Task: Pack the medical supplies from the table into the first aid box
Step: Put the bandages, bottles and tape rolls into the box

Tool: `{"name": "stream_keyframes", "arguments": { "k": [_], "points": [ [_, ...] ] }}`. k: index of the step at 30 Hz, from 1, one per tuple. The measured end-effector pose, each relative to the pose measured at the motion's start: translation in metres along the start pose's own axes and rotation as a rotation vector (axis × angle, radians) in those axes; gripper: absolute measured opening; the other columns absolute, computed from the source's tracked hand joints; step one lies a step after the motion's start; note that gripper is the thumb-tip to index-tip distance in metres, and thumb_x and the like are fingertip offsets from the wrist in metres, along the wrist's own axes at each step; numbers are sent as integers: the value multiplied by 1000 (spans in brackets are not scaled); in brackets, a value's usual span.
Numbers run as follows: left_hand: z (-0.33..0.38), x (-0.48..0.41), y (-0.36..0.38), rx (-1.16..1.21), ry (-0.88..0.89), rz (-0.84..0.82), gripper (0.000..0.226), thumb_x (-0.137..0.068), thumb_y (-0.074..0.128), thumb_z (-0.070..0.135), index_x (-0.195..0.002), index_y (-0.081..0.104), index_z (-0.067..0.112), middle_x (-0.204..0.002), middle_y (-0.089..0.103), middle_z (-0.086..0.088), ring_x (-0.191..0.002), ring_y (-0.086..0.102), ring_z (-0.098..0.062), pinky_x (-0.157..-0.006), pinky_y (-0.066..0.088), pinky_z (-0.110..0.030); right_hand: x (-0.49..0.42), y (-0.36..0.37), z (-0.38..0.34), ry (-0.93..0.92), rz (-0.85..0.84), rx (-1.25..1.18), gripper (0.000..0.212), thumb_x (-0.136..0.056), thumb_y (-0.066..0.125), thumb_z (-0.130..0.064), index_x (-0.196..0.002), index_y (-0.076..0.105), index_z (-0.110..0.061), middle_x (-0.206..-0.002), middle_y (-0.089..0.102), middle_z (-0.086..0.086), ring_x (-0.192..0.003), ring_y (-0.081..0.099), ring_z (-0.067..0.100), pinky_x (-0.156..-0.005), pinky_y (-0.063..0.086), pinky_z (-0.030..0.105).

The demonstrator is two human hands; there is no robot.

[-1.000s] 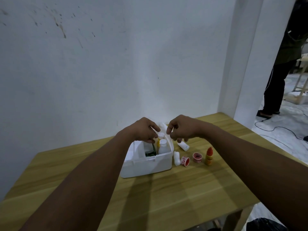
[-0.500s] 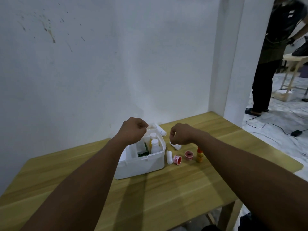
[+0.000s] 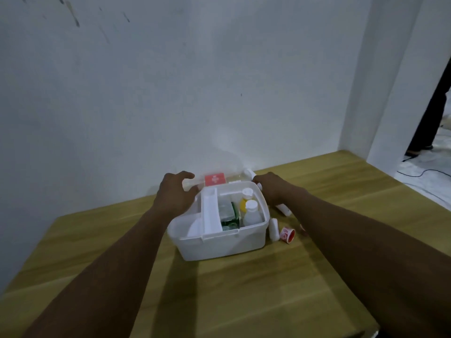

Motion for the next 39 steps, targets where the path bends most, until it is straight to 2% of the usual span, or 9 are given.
{"name": "stream_keyframes", "arguments": {
  "k": [4, 8, 14, 17, 19, 24, 29, 32, 39],
  "points": [
    [-17, -2, -3, -27, -60, 14, 51, -86, 67, 52, -125, 66, 20, -137, 52, -15, -116, 58, -30, -85, 36, -27, -5, 11, -4, 35, 31, -43, 29, -90, 56, -33, -112, 59, -14, -115, 57, 15, -106, 56, 35, -90, 50, 42],
    [-36, 5, -7, 14, -152, 43, 57, -85, 62, 60, -122, 67, 17, -130, 64, -8, -115, 60, -27, -87, 42, -31, -6, 15, -3, 83, 83, -131, 20, -92, 53, -29, -105, 56, -14, -108, 57, 15, -96, 61, 34, -78, 49, 37],
    [-40, 7, -6, 81, -193, 89, 59, -80, 62, 68, -111, 71, 19, -114, 72, -3, -102, 67, -23, -79, 42, -29, -2, 7, 6, 155, 120, -218, 41, -88, 66, -25, -121, 54, -4, -116, 58, 15, -106, 60, 32, -85, 51, 38],
    [-40, 7, -6, 94, -199, 98, 58, -80, 63, 67, -110, 72, 18, -113, 72, -5, -101, 66, -23, -79, 41, -29, -10, -5, 9, 192, 208, -245, 27, -84, 70, -27, -90, 56, -5, -93, 58, 11, -94, 59, 31, -66, 41, 30],
    [-41, 7, -5, 100, -209, 99, 58, -80, 64, 66, -110, 71, 18, -114, 72, -6, -101, 66, -24, -79, 41, -29, -20, -9, 8, 221, 271, -265, 28, -80, 69, -26, -81, 47, -9, -91, 57, 13, -85, 56, 29, -63, 37, 29],
    [-44, 8, -3, 133, -237, 85, 54, -79, 64, 68, -108, 69, 22, -114, 70, -3, -91, 61, -18, -76, 40, -29, -41, 3, 0, 294, 222, -234, 39, -87, 62, -30, -118, 53, -6, -131, 46, 20, -121, 47, 39, -96, 41, 41],
    [-46, 9, -1, 181, -242, 74, 54, -77, 65, 68, -109, 68, 24, -122, 67, -2, -101, 64, -23, -78, 45, -31, -50, 15, 7, 293, 247, -225, 19, -90, 50, -16, -107, 51, -8, -121, 58, 21, -114, 53, 41, -79, 41, 39],
    [-44, 11, 0, 179, -242, 71, 55, -79, 64, 67, -113, 67, 24, -126, 65, -1, -105, 63, -24, -82, 45, -32, -45, 14, 8, 304, 263, -204, 30, -92, 49, -13, -120, 46, -3, -123, 56, 22, -113, 55, 41, -80, 42, 41],
    [-35, 24, 2, 225, -262, 71, 52, -88, 63, 55, -126, 64, 21, -136, 60, -5, -117, 59, -29, -90, 45, -33, -19, 1, 15, 269, 197, -205, 61, -86, 68, -31, -130, 36, -4, -127, 54, 21, -114, 57, 39, -85, 45, 42]
  ]
}}
Point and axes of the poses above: each hand's wrist, its own x-axis away from the middle knuckle, its own y-axis out of the palm, z = x × y, the point moved 5 cm from there along -x, towards the middle knuckle
